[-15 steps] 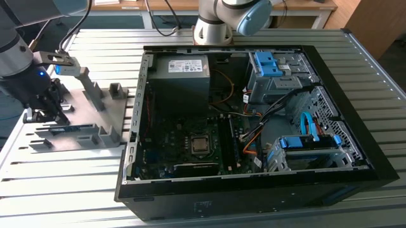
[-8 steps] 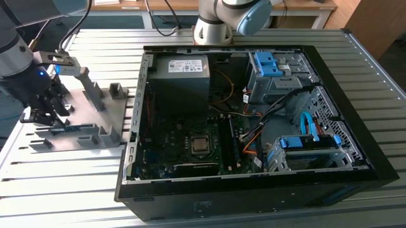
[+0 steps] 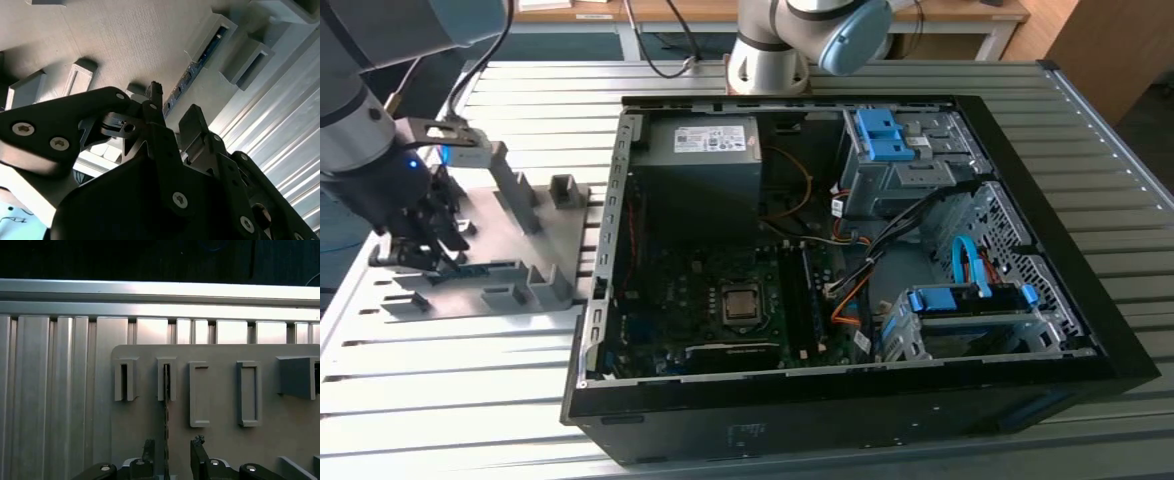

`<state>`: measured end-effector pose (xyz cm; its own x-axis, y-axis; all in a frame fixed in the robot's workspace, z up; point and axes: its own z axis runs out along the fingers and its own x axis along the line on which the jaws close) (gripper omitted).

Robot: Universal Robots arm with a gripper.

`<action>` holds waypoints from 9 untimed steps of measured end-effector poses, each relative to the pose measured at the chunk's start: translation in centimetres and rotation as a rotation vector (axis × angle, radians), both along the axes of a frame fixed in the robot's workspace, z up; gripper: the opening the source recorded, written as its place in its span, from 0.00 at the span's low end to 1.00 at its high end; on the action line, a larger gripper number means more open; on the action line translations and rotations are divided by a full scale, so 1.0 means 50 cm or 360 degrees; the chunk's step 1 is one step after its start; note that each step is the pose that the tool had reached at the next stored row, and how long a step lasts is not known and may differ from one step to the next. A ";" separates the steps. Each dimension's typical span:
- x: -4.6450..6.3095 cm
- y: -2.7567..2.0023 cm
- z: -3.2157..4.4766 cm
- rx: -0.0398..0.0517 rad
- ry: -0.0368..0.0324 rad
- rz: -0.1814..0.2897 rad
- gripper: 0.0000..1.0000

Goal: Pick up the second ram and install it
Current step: 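Pick up the second ram and move it above second insertion slot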

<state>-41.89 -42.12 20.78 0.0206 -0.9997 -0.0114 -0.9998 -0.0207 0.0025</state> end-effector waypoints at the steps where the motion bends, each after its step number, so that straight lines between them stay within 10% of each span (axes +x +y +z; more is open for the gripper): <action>1: 0.000 -0.0012 -0.002 0.0000 0.0000 0.0005 0.41; 9: 0.000 -0.0098 -0.027 0.0000 0.0000 0.0005 0.41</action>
<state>-41.91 -42.61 19.42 0.0235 -0.9997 -0.0115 -0.9997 -0.0235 0.0024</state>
